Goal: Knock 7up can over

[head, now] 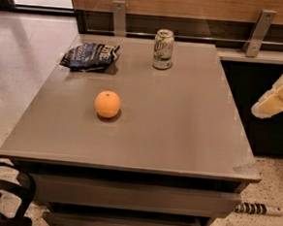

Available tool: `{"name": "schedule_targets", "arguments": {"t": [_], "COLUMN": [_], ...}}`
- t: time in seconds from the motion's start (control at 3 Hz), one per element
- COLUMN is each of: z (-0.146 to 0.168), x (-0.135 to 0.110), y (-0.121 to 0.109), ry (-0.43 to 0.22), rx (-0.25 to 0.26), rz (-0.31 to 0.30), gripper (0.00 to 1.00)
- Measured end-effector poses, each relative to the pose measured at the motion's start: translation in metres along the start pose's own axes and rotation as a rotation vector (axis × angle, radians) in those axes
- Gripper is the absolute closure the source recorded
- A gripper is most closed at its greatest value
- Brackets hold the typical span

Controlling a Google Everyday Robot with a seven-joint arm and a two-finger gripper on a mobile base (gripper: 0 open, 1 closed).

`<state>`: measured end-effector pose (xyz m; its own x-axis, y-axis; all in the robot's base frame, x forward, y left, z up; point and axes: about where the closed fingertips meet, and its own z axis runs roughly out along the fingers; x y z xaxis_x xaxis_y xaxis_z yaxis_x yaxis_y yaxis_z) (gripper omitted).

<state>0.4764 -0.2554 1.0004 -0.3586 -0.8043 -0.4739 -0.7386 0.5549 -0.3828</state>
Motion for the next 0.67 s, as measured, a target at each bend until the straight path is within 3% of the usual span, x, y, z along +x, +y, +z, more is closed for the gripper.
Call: {"name": "schedule_targets", "arguments": {"t": [0.33, 0.67], "z": [0.033, 0.052], "x": [-0.012, -0.05], "y": [-0.05, -0.093], "ry": [-0.26, -0.436], "rx": [0.05, 0.074], "rz": [0.181, 0.249], "gripper": [0.0, 0.0]}}
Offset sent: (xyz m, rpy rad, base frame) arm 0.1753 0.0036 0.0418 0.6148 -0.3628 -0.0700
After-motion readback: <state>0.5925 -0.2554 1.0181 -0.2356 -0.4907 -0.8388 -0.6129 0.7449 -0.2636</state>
